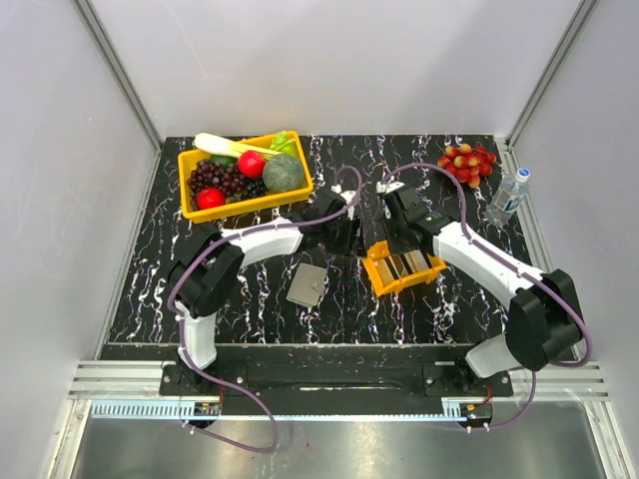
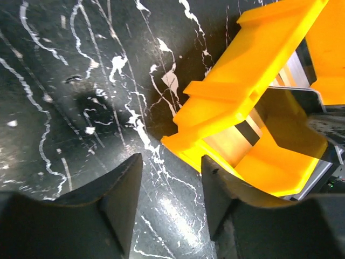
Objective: Put the credit cards into the card holder
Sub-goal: Pick up the credit card from the storage box.
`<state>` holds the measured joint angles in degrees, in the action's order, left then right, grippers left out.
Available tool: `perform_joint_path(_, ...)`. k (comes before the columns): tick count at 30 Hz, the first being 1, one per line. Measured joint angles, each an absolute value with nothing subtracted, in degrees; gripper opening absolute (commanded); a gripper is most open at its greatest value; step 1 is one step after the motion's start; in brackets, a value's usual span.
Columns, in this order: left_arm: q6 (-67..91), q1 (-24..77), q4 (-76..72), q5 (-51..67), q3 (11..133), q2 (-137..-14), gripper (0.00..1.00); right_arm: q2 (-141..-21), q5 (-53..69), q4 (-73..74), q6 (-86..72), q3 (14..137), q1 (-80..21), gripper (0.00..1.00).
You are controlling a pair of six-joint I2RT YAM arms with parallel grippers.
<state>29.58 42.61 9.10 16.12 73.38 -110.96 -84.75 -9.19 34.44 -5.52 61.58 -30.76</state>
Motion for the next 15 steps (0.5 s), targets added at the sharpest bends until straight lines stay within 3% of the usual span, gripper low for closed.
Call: perform_joint_path(15, 33.2, 40.5, 6.3, 17.2, 71.5, -105.1, 0.60, -83.0, -14.8, 39.1, -21.2, 64.5, -30.8, 0.00)
